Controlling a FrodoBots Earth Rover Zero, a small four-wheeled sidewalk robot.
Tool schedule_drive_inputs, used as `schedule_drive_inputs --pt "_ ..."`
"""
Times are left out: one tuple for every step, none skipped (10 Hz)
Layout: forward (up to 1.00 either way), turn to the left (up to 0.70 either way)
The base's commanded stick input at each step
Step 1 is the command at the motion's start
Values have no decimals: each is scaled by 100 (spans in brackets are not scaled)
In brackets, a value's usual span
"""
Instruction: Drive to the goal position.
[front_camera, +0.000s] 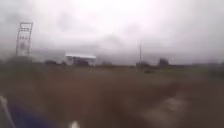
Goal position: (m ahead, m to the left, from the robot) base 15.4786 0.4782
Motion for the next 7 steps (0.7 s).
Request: schedule_drive_inputs --pt "70 0" --pt "70 0" --pt "70 0" --pt "70 0" --pt "70 0" --pt "70 0" --pt "70 0"
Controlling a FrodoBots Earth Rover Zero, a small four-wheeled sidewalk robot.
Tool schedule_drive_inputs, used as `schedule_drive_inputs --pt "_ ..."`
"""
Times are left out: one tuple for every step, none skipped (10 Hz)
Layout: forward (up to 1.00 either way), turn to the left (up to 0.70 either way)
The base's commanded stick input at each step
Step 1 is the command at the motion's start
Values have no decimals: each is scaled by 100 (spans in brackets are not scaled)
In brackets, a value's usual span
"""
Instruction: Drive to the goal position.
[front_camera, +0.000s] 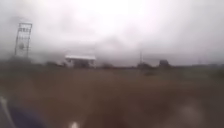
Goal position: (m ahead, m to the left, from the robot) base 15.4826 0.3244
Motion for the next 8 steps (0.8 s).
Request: schedule_drive_inputs --pt "70 0" --pt "70 0" --pt "70 0" --pt "70 0" --pt "70 0" --pt "70 0" --pt "70 0" --pt "70 0"
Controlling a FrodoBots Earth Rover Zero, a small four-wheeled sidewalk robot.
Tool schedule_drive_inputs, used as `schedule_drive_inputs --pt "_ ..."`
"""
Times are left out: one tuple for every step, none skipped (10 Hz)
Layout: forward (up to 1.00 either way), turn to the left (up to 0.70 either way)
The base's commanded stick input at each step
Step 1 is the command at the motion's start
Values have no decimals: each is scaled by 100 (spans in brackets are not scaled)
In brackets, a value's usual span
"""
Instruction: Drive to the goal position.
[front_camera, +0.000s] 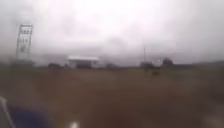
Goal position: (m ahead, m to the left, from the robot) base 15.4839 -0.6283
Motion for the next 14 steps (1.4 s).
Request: schedule_drive_inputs --pt "70 0" --pt "70 0" --pt "70 0" --pt "70 0" --pt "70 0" --pt "70 0" --pt "70 0" --pt "70 0" --pt "70 0" --pt "70 0" --pt "70 0" --pt "70 0" --pt "70 0" --pt "70 0"
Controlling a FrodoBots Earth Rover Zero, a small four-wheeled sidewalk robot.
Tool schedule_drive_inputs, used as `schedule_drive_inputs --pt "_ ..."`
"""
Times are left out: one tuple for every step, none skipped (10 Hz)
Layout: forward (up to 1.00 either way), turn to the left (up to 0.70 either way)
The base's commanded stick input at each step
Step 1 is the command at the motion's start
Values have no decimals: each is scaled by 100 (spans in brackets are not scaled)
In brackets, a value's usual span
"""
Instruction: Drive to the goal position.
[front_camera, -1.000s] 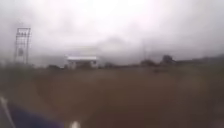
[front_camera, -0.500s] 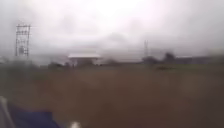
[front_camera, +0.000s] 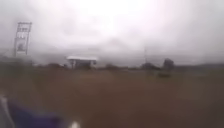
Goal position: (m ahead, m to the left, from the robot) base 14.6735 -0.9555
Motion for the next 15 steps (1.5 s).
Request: schedule_drive_inputs --pt "70 0" --pt "70 0" --pt "70 0" --pt "70 0" --pt "70 0" --pt "70 0" --pt "70 0" --pt "70 0" --pt "70 0" --pt "70 0" --pt "70 0" --pt "70 0" --pt "70 0" --pt "70 0" --pt "70 0"
